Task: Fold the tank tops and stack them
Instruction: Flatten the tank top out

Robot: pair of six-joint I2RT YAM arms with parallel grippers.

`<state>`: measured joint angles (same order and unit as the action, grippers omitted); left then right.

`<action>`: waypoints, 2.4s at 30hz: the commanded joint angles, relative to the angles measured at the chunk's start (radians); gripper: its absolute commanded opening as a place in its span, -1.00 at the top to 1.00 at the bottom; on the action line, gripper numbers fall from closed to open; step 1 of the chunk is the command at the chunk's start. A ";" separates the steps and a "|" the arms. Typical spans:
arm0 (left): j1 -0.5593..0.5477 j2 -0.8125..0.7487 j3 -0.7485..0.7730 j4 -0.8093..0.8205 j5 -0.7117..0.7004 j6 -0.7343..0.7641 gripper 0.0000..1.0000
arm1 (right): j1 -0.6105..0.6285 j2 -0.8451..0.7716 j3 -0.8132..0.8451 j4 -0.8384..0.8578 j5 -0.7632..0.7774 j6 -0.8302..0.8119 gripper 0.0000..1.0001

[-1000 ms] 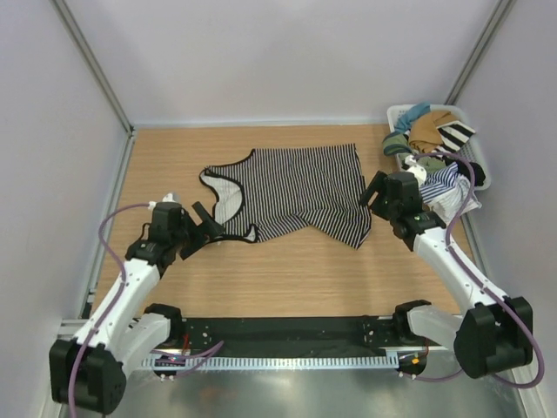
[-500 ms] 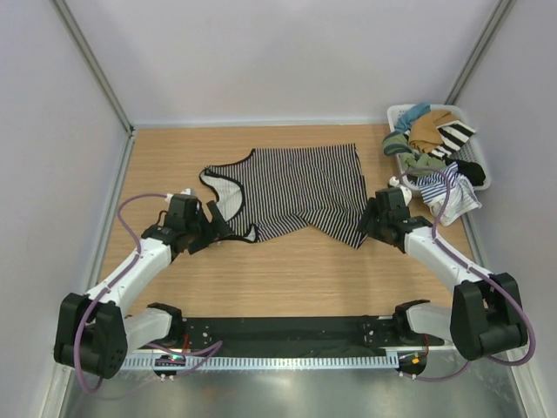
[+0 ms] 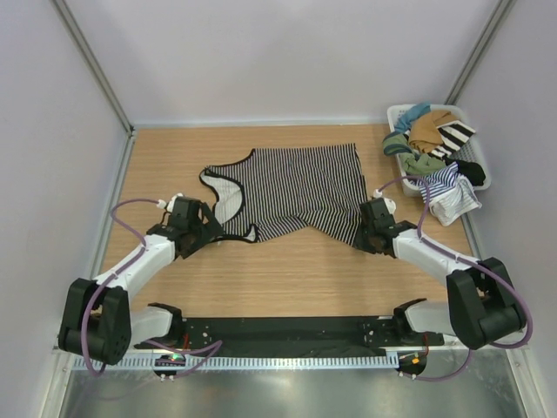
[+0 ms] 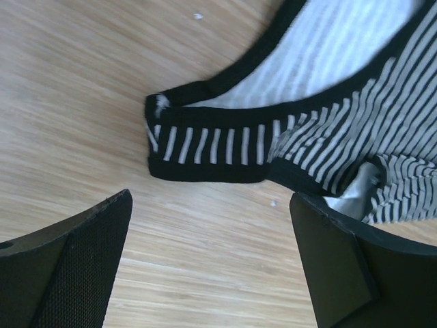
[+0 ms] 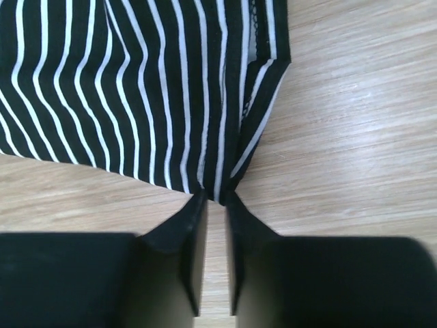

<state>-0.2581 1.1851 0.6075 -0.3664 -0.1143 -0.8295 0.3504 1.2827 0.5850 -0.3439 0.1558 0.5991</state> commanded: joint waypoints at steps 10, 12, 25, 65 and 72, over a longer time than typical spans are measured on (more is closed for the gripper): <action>0.056 0.053 -0.028 0.061 -0.087 -0.074 -0.69 | -0.004 -0.171 0.127 -0.102 0.079 0.056 0.98; 0.059 0.056 -0.041 0.101 -0.078 -0.076 -0.43 | -0.005 -0.145 0.170 -0.115 0.096 0.057 0.97; 0.059 0.205 0.000 0.169 -0.051 -0.062 0.14 | -0.112 -0.019 0.301 -0.018 0.061 0.108 0.97; -0.219 0.225 0.359 -0.072 -0.294 0.064 -0.30 | -0.249 0.359 0.586 0.025 0.007 0.005 -0.25; -0.314 0.301 0.345 -0.025 -0.163 -0.016 -0.15 | -0.249 0.218 0.388 0.055 -0.047 0.021 0.03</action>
<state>-0.5327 1.4654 0.9512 -0.4206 -0.3218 -0.8135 0.1043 1.5536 1.0187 -0.3176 0.1257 0.6239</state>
